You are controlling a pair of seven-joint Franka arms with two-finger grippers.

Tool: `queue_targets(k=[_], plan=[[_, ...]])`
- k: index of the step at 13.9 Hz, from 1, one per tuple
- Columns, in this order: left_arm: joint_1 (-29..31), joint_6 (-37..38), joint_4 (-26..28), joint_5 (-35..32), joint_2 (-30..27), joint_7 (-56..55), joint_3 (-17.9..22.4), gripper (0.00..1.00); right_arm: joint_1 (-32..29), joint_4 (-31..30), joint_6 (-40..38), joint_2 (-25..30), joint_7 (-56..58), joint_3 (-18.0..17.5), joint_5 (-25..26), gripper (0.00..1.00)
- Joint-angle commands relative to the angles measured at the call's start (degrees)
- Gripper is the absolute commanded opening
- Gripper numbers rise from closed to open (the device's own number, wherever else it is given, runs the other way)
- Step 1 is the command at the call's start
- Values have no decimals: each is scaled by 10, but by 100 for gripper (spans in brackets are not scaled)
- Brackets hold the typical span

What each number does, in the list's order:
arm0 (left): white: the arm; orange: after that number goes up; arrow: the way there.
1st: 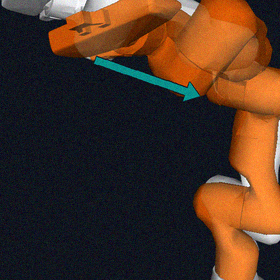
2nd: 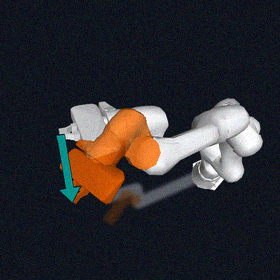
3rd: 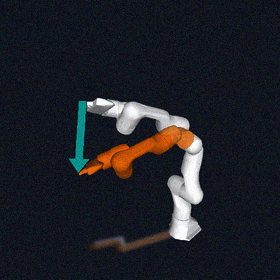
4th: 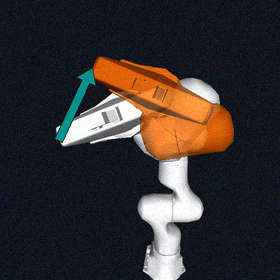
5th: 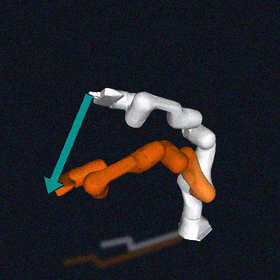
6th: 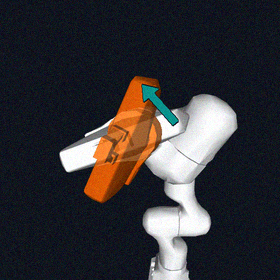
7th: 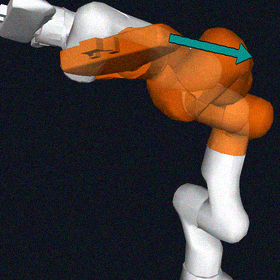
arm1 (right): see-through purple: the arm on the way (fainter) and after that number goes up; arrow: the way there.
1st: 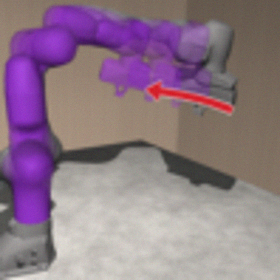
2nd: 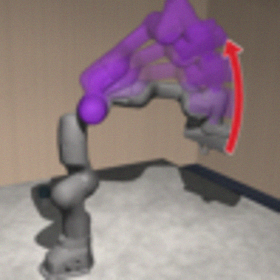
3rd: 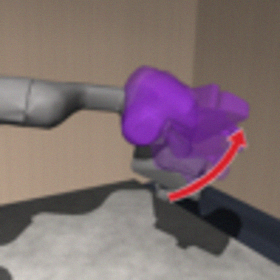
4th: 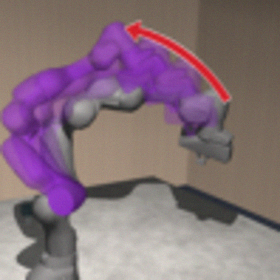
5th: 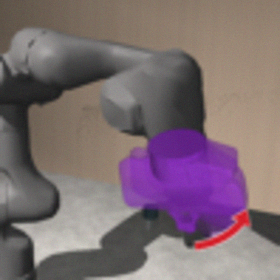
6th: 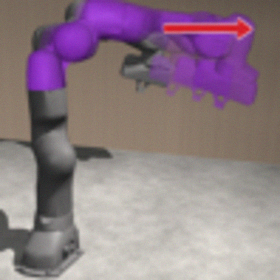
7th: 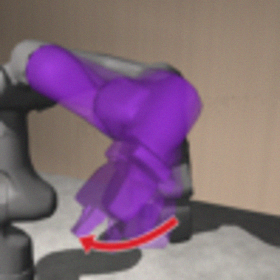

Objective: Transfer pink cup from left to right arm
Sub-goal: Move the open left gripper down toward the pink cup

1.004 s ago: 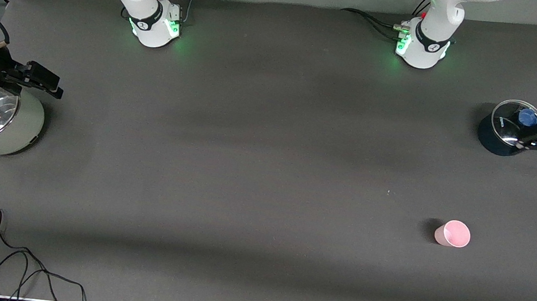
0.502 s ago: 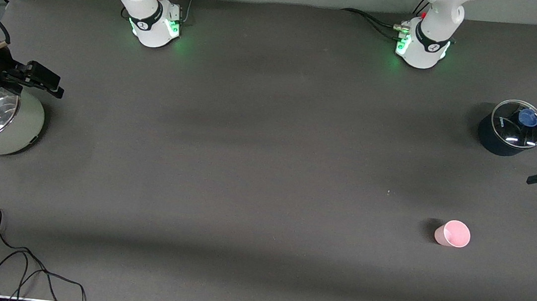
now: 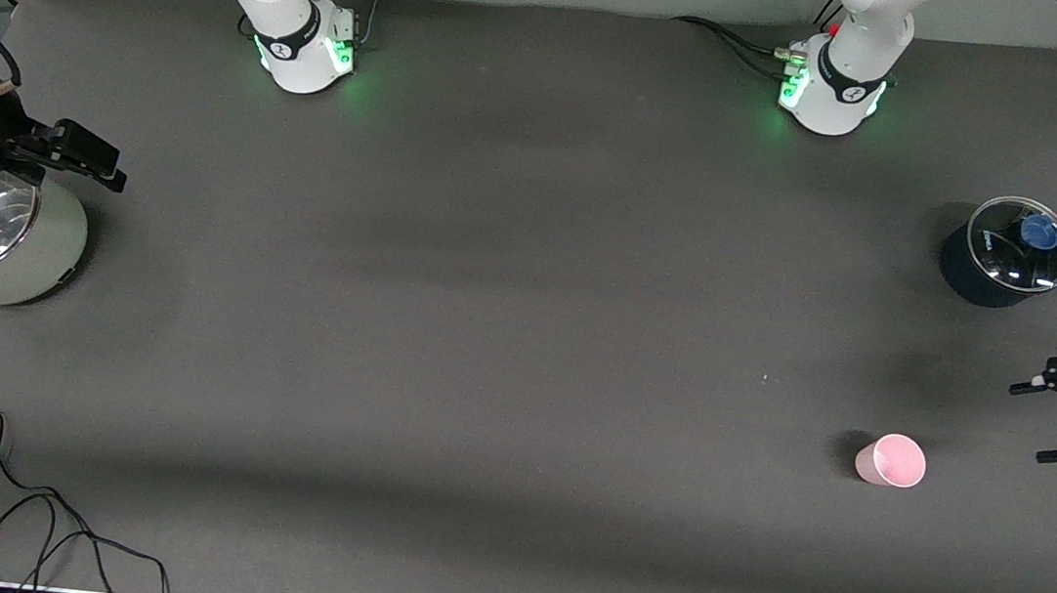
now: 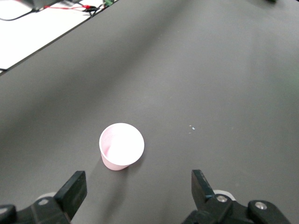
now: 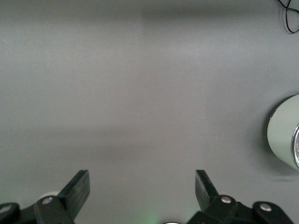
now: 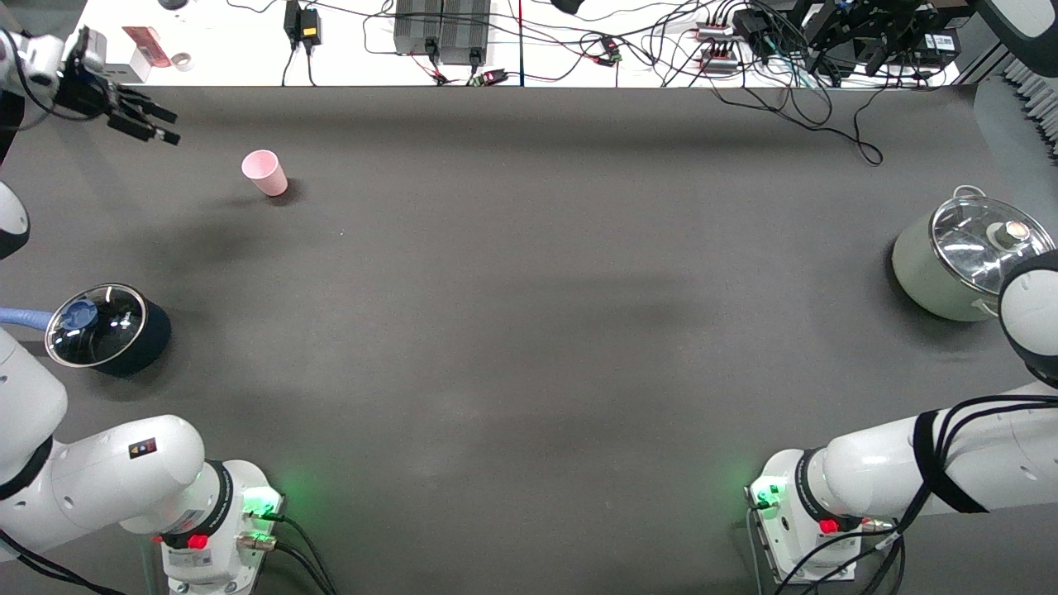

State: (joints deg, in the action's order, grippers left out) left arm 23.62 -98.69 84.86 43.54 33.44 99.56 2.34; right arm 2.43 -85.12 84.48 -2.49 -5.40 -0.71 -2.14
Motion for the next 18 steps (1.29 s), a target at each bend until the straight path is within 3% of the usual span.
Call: queue_targets(k=[1, 5, 9, 18], plan=[[17, -14, -16, 52, 52, 119, -5, 100, 4, 9, -6, -3, -7, 4, -1, 100], [38, -20, -12, 154, 127, 298, -6, 100, 4, 8, -6, -3, 0, 4, -1, 100], [42, -20, -13, 232, 189, 404, -6, 100, 4, 8, -6, -3, 0, 4, 1, 100], [56, -14, -13, 276, 242, 415, -10, 100, 3, 9, -6, -3, 0, 4, 2, 100]])
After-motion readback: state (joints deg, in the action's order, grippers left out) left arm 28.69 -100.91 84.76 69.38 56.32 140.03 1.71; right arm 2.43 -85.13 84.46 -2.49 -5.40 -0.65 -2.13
